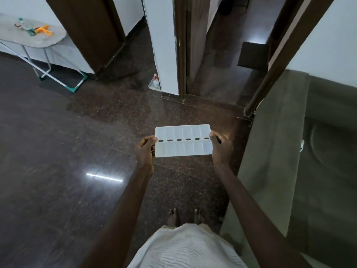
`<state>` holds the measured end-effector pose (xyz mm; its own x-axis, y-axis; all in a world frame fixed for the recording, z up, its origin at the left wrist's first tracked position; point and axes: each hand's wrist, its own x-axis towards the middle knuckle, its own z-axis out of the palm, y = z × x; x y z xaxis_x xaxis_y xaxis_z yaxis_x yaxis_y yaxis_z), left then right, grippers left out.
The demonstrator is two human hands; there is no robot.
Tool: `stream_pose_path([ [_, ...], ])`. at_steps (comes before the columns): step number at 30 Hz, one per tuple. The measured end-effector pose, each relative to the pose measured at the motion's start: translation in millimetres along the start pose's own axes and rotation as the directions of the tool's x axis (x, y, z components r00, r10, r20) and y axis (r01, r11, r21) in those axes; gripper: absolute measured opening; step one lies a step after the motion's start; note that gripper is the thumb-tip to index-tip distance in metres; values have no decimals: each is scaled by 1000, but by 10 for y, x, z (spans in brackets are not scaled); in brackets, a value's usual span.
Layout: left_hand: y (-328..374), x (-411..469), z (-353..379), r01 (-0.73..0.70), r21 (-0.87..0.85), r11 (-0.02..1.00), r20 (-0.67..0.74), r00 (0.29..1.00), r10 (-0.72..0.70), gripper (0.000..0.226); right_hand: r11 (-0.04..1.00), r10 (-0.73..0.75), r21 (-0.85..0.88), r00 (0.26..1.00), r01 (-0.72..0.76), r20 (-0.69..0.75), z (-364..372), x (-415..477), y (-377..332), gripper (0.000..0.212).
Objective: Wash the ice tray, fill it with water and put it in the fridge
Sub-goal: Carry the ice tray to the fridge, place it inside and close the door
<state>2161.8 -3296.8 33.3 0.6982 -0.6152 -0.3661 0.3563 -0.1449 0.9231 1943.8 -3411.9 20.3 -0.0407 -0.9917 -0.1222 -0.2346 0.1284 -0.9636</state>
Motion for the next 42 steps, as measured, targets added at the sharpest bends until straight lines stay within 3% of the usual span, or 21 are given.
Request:
stream_pose_path([
  [8,57,232,-489,16,10,1000,-4,1000,-16,21,1000,9,-2,1000,-9,17,459,-248,-7,33],
  [17,-23,276,-859,53,-12,999,-51,997,-54,13,997,75,3,996,-75,48,776,-455,91,32],
  [28,-101,456,-1011,66,41,997,-67,996,-64,23,997,70,-40,997,-69,36,934,-495,88,31],
  [39,-236,557,-1070,112,21,993,-83,990,-110,7,991,103,-91,992,-95,76,1055,-399,289,28],
  [42,-285,580,-1070,127,15,992,-90,988,-125,12,989,98,-121,992,-88,76,1077,-361,321,27],
])
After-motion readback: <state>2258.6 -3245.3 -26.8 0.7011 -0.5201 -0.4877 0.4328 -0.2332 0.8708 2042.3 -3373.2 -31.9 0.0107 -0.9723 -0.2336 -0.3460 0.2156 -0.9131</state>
